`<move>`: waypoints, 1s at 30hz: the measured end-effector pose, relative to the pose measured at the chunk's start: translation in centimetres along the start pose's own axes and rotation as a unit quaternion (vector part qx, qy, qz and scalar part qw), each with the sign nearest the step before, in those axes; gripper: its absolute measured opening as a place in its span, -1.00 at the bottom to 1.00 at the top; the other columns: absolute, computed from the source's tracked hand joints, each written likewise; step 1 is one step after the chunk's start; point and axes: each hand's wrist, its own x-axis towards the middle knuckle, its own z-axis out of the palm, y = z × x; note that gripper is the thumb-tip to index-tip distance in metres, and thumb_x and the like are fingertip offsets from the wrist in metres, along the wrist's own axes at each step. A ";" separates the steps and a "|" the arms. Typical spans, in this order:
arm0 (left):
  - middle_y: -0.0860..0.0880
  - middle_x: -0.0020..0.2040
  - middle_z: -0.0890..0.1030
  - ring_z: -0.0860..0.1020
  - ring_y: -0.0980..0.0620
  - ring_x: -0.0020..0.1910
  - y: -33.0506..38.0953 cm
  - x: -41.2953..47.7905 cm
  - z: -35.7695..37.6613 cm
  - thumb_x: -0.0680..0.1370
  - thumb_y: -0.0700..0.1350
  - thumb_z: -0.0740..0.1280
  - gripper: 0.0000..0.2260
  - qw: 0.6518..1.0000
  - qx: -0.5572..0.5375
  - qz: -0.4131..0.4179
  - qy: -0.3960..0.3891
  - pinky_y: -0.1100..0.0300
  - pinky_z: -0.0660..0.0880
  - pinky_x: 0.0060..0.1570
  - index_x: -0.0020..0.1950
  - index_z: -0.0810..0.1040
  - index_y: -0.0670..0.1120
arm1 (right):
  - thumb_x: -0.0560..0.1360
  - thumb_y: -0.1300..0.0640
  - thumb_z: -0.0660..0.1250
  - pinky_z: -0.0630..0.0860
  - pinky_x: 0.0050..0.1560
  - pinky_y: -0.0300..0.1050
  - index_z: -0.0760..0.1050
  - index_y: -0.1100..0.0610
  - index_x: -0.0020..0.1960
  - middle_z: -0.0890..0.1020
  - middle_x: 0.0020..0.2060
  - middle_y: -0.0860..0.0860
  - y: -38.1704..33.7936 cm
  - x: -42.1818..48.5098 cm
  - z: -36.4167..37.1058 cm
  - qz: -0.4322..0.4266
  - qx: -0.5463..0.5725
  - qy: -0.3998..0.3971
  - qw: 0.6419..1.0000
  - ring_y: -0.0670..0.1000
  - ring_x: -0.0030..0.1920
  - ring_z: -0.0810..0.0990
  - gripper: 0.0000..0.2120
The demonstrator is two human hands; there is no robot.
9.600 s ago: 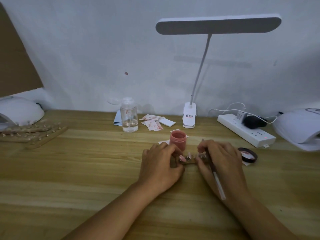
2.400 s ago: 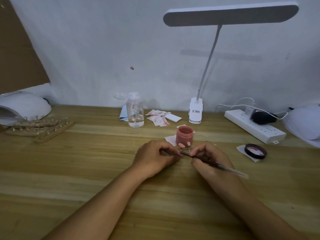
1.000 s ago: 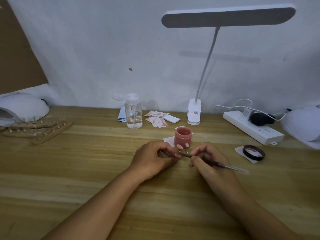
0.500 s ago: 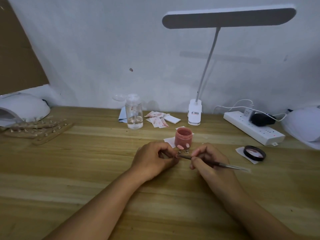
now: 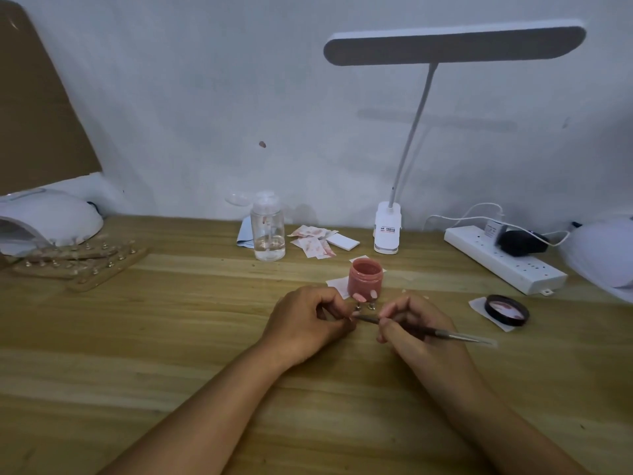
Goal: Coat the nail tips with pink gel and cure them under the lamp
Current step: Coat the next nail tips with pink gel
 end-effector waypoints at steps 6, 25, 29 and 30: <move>0.13 -0.30 0.62 0.42 0.17 -0.38 0.0 0.0 0.0 0.39 -0.08 0.56 -0.89 1.000 0.003 0.008 0.003 0.15 0.41 -0.26 -0.28 0.66 0.07 | 0.47 0.42 0.33 0.40 -0.27 -0.28 0.51 0.27 -0.16 0.60 -0.29 0.24 -0.2 -0.1 -0.1 0.006 -0.008 -0.002 1.000 -0.02 -0.29 0.51 -0.91; 0.25 -0.22 0.66 0.44 0.33 -0.42 0.1 0.0 -0.1 0.40 0.02 0.54 -0.85 1.000 0.014 -0.008 -0.012 0.27 0.30 -0.29 -0.23 0.65 0.29 | 0.46 0.41 0.34 0.47 -0.20 -0.21 0.53 0.26 -0.11 0.65 -0.27 0.19 -0.1 0.0 -0.2 0.042 0.023 0.031 0.998 -0.14 -0.33 0.57 -0.92; 0.25 -0.22 0.67 0.45 0.32 -0.39 -0.1 0.1 0.0 0.40 0.05 0.55 -0.88 1.000 0.013 -0.011 -0.012 0.25 0.34 -0.24 -0.20 0.67 0.28 | 0.46 0.41 0.35 0.46 -0.22 -0.28 0.52 0.29 -0.09 0.67 -0.26 0.18 -0.1 0.1 -0.1 0.039 0.010 0.017 0.999 -0.15 -0.31 0.58 -0.93; 0.25 -0.22 0.67 0.46 0.32 -0.38 -0.1 0.1 0.0 0.40 0.05 0.55 -0.90 1.000 0.013 -0.011 -0.011 0.25 0.34 -0.23 -0.17 0.69 0.25 | 0.46 0.41 0.36 0.46 -0.22 -0.29 0.52 0.29 -0.09 0.67 -0.26 0.19 -0.1 0.0 -0.1 0.038 0.007 0.012 0.999 -0.14 -0.30 0.59 -0.93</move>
